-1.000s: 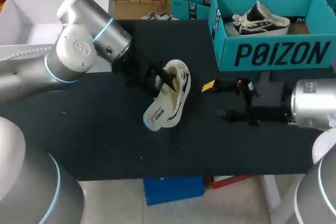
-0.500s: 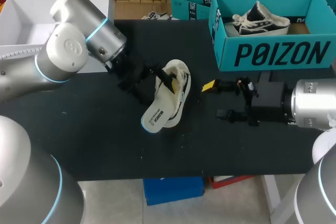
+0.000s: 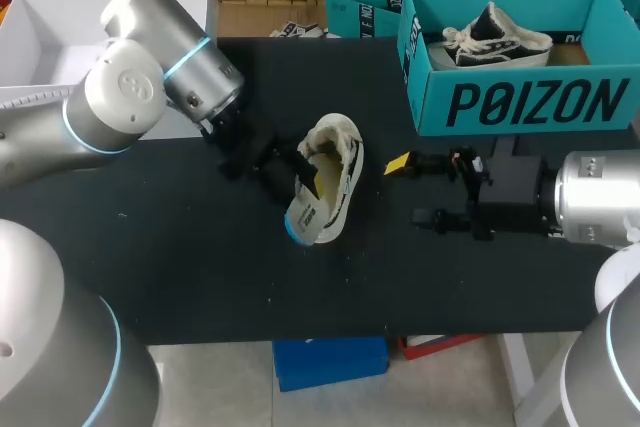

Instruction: Take the shoe out of the shoebox, open the shoe tongue, remove and reinsert the insole, then place the shoe into the shoebox

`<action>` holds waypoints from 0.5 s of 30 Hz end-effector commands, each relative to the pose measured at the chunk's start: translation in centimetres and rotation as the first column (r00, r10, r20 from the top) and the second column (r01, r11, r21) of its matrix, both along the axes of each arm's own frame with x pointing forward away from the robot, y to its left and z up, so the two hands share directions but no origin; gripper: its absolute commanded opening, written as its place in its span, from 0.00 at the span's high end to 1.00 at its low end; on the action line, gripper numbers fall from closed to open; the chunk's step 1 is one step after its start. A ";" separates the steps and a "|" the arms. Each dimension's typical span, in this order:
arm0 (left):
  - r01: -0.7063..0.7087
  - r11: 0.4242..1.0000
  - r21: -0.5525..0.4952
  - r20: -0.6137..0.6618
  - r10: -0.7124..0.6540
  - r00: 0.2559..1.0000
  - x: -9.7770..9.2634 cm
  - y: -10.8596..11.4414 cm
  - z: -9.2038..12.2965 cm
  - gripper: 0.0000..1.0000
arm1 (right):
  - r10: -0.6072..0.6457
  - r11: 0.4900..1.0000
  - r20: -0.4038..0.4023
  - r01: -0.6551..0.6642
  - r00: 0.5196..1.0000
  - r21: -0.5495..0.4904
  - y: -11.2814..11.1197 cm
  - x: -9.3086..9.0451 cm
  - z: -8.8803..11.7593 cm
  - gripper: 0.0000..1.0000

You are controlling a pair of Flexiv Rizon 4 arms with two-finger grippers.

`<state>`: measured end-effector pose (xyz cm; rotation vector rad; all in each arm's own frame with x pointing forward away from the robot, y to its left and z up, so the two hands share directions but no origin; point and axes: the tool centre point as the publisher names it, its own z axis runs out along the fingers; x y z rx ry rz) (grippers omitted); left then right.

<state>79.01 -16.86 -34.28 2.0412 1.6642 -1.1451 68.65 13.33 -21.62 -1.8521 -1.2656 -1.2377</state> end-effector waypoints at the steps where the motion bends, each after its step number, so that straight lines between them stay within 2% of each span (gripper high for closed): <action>1: 0.013 1.000 0.003 -0.006 -0.013 1.000 0.2 0.1 0.0 1.00 | 0.000 1.000 0.000 0.000 1.000 -0.001 0.1 0.0 0.0 0.00; 15: 0.015 1.000 -0.010 -0.030 -0.015 0.999 0.7 0.2 -0.6 1.00 | 0.000 1.000 0.000 0.000 1.000 -0.001 0.1 0.0 0.0 0.00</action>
